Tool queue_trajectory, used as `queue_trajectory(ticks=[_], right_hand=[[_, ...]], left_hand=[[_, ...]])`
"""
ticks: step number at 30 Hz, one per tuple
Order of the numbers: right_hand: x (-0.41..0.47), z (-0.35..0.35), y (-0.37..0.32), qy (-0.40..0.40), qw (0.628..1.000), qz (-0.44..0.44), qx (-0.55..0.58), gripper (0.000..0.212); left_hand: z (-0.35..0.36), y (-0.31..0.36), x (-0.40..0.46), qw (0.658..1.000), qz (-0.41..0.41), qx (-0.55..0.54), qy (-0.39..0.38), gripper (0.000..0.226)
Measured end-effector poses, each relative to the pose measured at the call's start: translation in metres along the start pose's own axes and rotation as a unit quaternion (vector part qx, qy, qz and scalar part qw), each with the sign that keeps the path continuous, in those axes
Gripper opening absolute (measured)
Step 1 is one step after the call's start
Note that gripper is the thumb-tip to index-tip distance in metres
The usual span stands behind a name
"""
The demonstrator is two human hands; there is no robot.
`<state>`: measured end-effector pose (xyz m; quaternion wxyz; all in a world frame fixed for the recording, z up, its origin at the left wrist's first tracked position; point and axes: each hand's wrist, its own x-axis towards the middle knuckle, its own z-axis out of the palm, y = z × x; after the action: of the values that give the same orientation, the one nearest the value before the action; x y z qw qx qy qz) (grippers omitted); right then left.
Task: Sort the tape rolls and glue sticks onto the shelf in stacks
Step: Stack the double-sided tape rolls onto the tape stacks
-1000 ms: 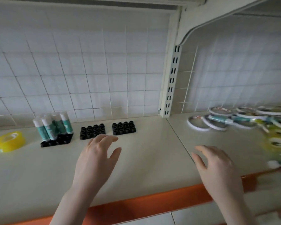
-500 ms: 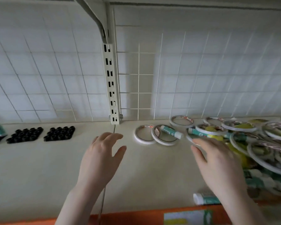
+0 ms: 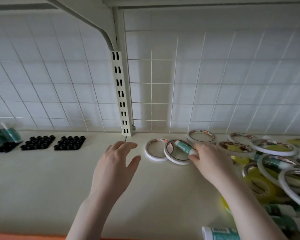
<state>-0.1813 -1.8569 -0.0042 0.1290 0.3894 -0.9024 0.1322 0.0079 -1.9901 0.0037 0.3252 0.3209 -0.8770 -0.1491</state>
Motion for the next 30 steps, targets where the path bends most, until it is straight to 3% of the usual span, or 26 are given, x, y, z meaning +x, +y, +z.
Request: queue_trajectory(ticks=[5,15,17,24,30], right_hand=[[0.001,0.004,-0.002,0.006,1.0,0.004,0.022,0.015],[-0.017,-0.031,0.019,0.157,0.982,0.009,0.104,0.004],[-0.024,-0.035,0.028,0.172,0.977,0.014,0.123,0.017],[-0.051,-0.037,0.051,0.219,0.966,-0.005,0.14,0.03],[-0.064,-0.032,0.062,0.213,0.965,-0.008,0.154,0.036]], left_hand=[[0.006,-0.002,0.003,1.0,0.012,0.001,-0.013,0.029],[0.02,0.024,0.022,0.991,0.102,0.017,-0.082,0.034],[0.026,0.033,0.029,0.984,0.136,0.026,-0.112,0.036],[0.065,0.055,0.043,0.945,0.239,0.084,-0.208,0.031],[0.081,0.061,0.041,0.932,0.264,0.149,-0.198,0.029]])
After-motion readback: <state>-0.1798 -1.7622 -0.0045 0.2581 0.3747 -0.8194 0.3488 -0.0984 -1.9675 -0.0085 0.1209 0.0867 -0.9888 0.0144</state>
